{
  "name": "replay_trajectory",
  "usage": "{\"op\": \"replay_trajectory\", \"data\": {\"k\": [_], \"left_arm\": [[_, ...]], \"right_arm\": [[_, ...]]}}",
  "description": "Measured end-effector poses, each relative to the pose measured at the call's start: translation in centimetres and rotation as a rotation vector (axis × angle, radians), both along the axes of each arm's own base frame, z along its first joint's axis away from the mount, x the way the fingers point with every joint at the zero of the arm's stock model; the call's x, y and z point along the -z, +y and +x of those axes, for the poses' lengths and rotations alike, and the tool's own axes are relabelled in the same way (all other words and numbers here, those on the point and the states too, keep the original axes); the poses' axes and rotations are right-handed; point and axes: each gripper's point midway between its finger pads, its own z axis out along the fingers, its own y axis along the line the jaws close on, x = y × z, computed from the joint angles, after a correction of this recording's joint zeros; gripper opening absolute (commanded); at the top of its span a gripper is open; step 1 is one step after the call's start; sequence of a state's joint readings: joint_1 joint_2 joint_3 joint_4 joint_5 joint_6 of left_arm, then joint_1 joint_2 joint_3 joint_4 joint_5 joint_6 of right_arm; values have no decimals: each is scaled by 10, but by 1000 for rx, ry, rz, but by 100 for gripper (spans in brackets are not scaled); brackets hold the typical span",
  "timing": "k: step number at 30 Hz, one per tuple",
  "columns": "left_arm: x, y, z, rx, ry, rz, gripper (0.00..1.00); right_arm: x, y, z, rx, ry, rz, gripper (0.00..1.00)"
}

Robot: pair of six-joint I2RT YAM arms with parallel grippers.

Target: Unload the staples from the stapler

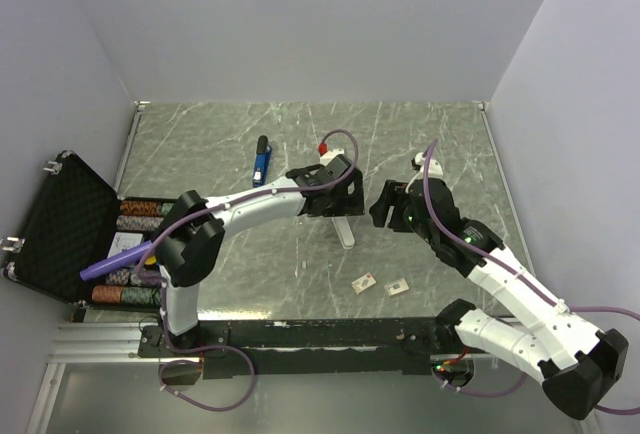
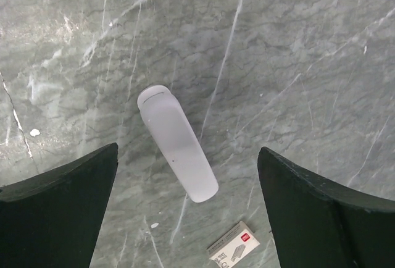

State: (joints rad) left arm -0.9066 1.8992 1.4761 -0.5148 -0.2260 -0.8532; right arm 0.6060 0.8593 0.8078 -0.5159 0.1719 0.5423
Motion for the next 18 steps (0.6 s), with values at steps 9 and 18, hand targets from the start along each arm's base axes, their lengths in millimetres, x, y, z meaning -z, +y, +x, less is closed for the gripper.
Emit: {"op": "replay_trajectory", "data": {"k": [9,18], "left_arm": [[24,3,1,-35,35,53,99],[45,4,1,-61,66,85,88]], "right_arm": [[11,2,-4,-14,25,-1,73],[11,3,-6,-25,26,7,73]]}}
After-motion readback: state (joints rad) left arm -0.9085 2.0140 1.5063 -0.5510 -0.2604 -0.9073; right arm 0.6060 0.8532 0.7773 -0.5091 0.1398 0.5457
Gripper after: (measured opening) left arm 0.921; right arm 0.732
